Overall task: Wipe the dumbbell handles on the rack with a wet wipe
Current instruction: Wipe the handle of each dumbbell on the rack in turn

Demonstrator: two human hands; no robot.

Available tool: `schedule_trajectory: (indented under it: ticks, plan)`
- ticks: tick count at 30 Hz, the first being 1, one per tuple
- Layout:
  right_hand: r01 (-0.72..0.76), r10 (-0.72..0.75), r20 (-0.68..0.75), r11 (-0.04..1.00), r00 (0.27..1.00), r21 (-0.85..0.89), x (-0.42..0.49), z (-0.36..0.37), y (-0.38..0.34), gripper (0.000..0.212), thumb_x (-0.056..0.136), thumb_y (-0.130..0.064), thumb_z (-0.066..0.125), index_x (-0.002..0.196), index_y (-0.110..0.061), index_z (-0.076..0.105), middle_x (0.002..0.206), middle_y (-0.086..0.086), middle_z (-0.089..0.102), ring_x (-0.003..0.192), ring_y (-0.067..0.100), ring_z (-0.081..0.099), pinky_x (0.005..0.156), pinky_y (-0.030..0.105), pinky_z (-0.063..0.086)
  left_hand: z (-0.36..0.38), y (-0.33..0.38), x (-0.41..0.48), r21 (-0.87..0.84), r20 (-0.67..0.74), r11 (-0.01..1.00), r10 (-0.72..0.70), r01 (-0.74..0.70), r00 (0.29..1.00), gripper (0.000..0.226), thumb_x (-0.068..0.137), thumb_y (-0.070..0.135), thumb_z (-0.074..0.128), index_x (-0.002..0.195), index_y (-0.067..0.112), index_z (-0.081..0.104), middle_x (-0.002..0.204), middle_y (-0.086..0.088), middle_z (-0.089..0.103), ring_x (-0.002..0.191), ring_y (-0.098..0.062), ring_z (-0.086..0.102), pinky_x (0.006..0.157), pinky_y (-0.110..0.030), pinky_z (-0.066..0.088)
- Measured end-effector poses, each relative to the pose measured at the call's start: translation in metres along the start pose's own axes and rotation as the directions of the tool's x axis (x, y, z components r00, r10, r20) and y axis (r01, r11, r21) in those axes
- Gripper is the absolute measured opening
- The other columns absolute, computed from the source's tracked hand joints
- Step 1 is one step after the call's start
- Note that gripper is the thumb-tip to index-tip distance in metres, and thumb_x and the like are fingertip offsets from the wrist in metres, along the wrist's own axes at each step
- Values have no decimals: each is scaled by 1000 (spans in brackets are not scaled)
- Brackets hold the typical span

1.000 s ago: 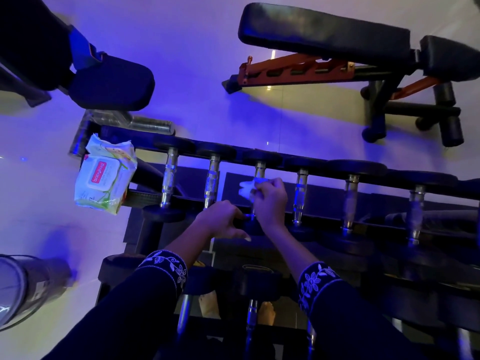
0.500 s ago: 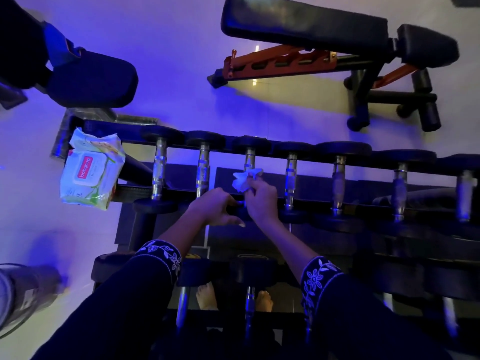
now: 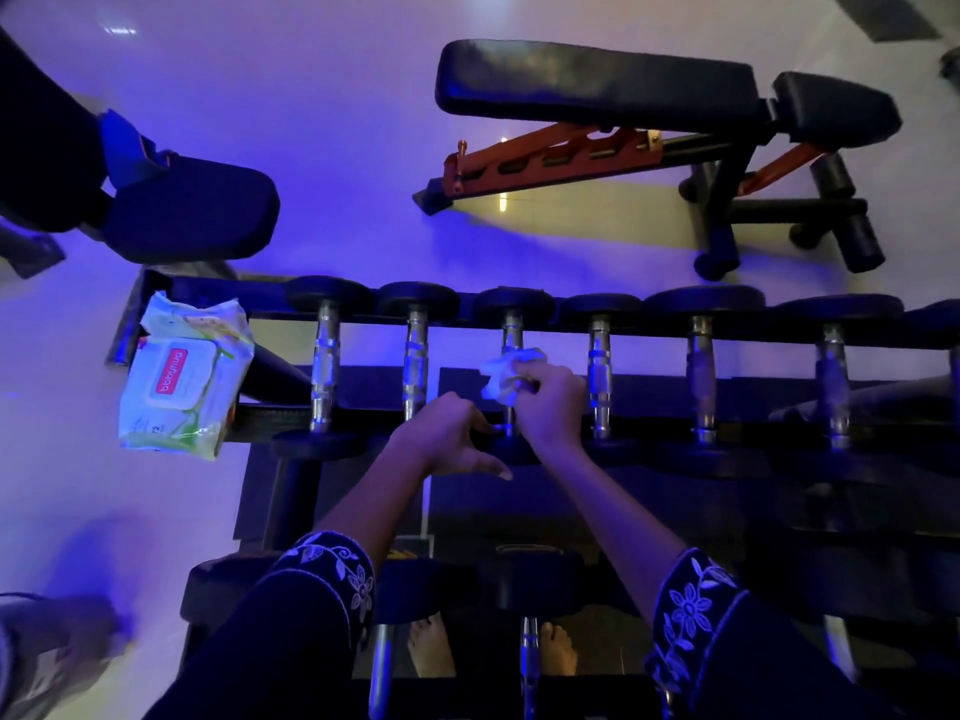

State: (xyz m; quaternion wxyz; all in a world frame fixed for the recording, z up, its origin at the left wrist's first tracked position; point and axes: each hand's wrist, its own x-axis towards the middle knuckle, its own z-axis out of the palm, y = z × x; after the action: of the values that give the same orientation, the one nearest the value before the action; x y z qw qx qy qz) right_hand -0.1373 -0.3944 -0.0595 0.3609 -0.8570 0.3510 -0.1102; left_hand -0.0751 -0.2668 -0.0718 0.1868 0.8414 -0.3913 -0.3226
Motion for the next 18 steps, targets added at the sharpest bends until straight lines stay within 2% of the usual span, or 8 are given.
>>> schedule_trajectory:
  ticks: [2, 4, 7, 8, 10, 12, 15, 18]
  plan:
    - [21, -20, 5, 999, 1000, -48, 2, -1, -2, 34, 77, 6, 53, 101, -6, 73, 99, 13, 72, 94, 26, 66, 72, 19, 40, 0, 1, 1, 1, -4, 1000, -13, 13, 1000, 65, 62, 62, 81, 110, 18, 75, 78, -2, 71, 69, -11, 56, 70, -30, 49]
    - [22, -22, -6, 999, 1000, -46, 10, -2, -5, 36, 76, 6, 52, 100, -8, 74, 101, 11, 72, 96, 26, 65, 73, 21, 42, -1, 1, 1, -16, -3, 1000, -22, 22, 1000, 62, 60, 61, 83, 105, 20, 76, 64, 4, 66, 68, -11, 60, 69, -32, 50]
    - [-3, 3, -11, 1000, 1000, 23, 22, -1, -7, 38, 72, 9, 54, 101, -7, 74, 98, 12, 73, 91, 24, 66, 63, 9, 37, 1, 3, 1, -47, -32, 998, -47, 45, 998, 59, 55, 60, 86, 97, 18, 79, 53, 8, 58, 61, -7, 57, 67, -32, 50]
    - [10, -9, -27, 1000, 1000, 25, 22, 0, -7, 37, 72, 8, 54, 100, -6, 74, 96, 13, 73, 91, 26, 66, 65, 11, 40, 2, 3, 1, -56, -41, 997, -61, 59, 997, 59, 54, 61, 86, 94, 18, 79, 51, 8, 56, 58, -5, 53, 65, -32, 49]
    - [86, -87, -33, 996, 996, -24, 17, 4, -2, 33, 73, 6, 53, 95, -5, 74, 95, 14, 72, 90, 30, 65, 73, 26, 48, 3, 5, 0, -72, -63, 994, -85, 80, 994, 55, 51, 60, 88, 87, 18, 79, 45, 8, 51, 51, -2, 47, 60, -30, 44]
    - [149, -149, 3, 984, 989, -94, 2, 6, 9, 29, 75, 5, 52, 93, -3, 74, 94, 15, 72, 87, 31, 65, 73, 30, 48, 3, 6, 0, -74, -74, 991, -113, 107, 991, 47, 51, 56, 90, 73, 17, 76, 42, 5, 52, 51, -6, 51, 56, -26, 38]
    - [182, -179, 43, 978, 983, -103, -10, 3, 23, 31, 78, 3, 53, 101, -5, 73, 97, 14, 72, 91, 27, 65, 71, 19, 41, 6, 8, -1, -95, -91, 987, -139, 130, 986, 50, 49, 57, 90, 55, 13, 66, 40, 1, 39, 47, -11, 39, 54, -29, 33]
    - [152, -152, 0, 988, 988, 3, -1, 2, 18, 29, 77, 5, 56, 99, -4, 74, 99, 11, 73, 92, 22, 67, 70, 10, 38, 7, 8, -1, -135, -76, 980, -157, 146, 985, 43, 52, 50, 92, 66, 15, 73, 38, 6, 42, 42, 5, 41, 49, -22, 31]
